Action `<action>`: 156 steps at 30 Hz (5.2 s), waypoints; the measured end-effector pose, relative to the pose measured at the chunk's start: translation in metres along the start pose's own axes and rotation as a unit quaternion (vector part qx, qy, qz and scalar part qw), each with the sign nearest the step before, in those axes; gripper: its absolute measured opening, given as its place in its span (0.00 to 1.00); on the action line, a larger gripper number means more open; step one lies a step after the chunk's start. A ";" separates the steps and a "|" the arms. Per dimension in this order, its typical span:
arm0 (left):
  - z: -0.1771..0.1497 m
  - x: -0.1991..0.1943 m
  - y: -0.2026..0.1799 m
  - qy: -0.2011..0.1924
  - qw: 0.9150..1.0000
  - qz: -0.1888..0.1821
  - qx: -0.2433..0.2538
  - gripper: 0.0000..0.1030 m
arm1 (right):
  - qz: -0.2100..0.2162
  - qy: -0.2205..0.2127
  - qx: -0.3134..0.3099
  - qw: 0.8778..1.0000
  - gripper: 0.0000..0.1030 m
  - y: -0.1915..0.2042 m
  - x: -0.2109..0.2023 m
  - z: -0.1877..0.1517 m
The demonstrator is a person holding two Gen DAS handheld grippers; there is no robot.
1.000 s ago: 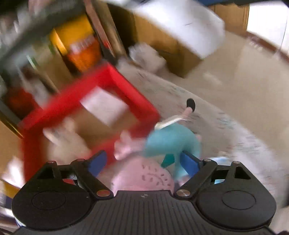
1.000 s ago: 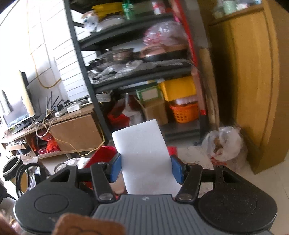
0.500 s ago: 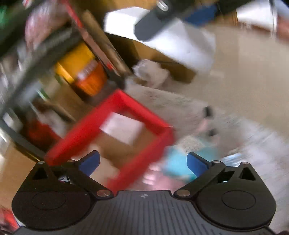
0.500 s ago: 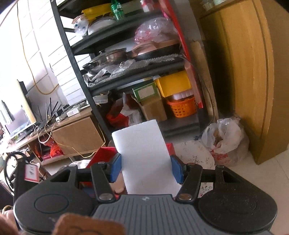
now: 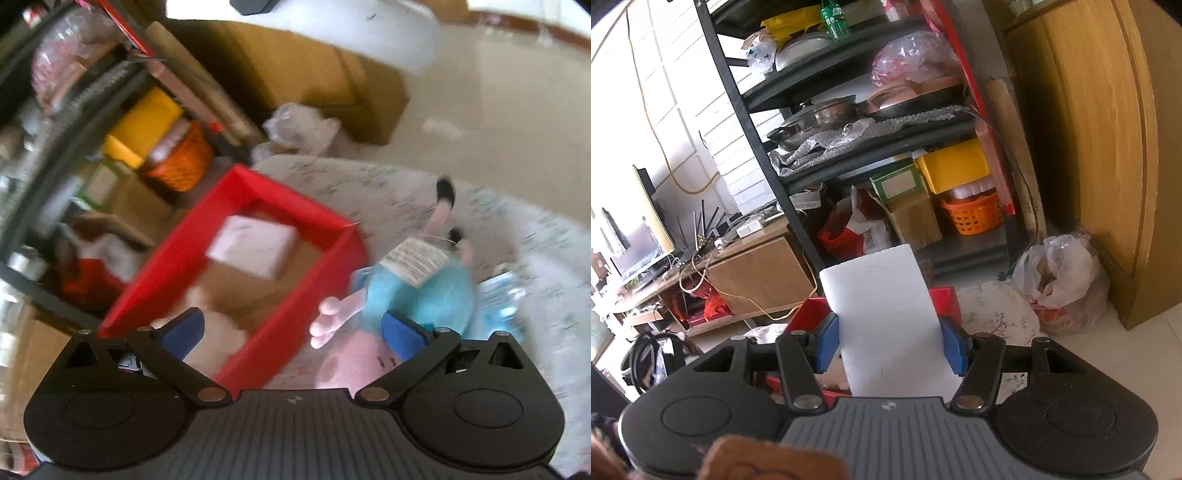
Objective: Organize soft objects
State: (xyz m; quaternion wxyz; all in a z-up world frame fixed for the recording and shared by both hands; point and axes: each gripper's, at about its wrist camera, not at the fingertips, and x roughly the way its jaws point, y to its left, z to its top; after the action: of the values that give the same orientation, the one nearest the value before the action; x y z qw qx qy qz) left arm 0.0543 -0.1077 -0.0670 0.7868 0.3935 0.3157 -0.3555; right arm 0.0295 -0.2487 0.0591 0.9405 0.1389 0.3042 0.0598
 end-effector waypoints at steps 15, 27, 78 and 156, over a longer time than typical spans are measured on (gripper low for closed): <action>0.013 0.045 -0.037 0.097 0.984 -0.148 -0.011 0.81 | 0.001 0.017 0.004 1.000 0.29 -0.003 0.007 -0.001; -0.041 0.000 0.043 0.027 0.912 -0.215 -0.350 0.75 | 0.008 0.012 0.008 1.000 0.29 0.000 0.006 -0.001; -0.042 -0.007 0.174 -0.117 0.819 0.003 -0.562 0.81 | -0.065 0.053 -0.032 0.996 0.34 0.013 0.141 0.012; -0.119 -0.079 0.095 -0.020 0.772 -0.120 -0.624 0.10 | -0.052 0.193 -0.031 0.979 0.51 -0.020 0.096 -0.080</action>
State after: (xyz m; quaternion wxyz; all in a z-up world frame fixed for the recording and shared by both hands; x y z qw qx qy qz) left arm 0.0617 0.0590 -0.0263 0.8165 -0.2324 0.4970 -0.1797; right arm 0.0606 -0.2305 -0.0621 0.8698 0.0799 0.4847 0.0458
